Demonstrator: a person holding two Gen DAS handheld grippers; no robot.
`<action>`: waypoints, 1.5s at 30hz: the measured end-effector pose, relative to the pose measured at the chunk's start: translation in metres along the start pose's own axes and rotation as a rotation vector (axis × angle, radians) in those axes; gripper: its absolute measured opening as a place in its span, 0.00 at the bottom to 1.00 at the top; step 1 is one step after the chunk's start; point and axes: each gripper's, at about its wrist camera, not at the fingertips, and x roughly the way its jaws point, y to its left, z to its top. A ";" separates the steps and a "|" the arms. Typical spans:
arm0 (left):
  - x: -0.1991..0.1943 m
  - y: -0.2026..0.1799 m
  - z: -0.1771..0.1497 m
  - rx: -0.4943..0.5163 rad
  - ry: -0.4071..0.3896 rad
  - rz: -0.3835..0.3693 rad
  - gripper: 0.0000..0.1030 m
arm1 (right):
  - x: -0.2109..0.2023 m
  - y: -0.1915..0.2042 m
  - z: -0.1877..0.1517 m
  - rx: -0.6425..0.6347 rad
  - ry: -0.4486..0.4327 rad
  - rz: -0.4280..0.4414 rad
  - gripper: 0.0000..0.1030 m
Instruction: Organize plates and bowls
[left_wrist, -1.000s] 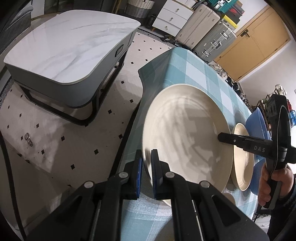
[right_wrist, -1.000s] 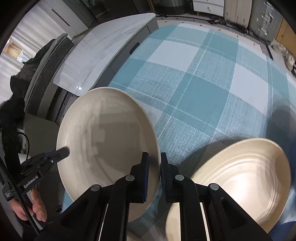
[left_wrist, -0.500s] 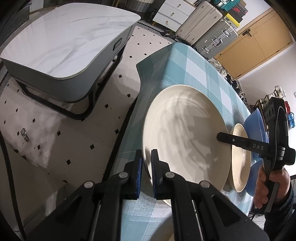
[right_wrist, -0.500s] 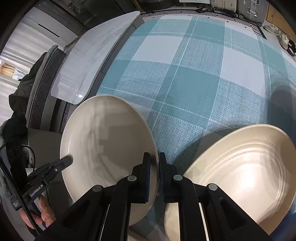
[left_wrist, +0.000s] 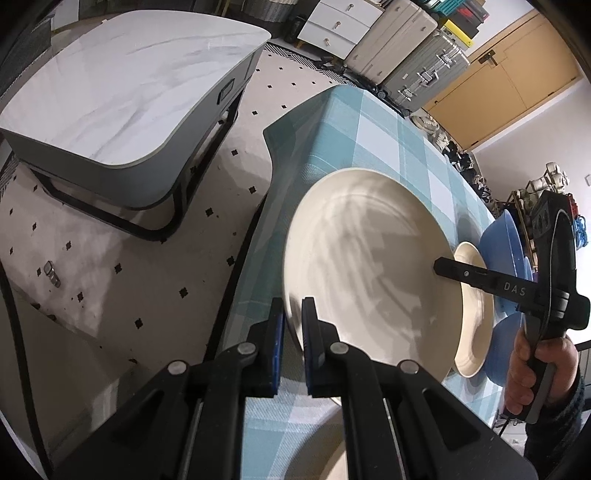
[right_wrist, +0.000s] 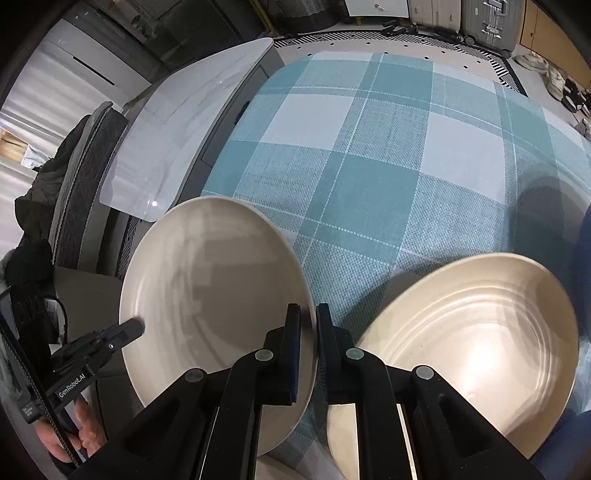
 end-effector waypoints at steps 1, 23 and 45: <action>-0.002 -0.001 0.000 0.000 0.001 -0.002 0.06 | -0.001 -0.001 -0.001 0.001 0.002 0.001 0.08; -0.035 -0.031 -0.058 0.028 -0.012 0.009 0.06 | -0.051 -0.006 -0.069 0.003 -0.057 0.010 0.08; -0.042 -0.045 -0.154 0.103 0.006 0.094 0.06 | -0.065 -0.003 -0.194 -0.062 -0.069 -0.048 0.08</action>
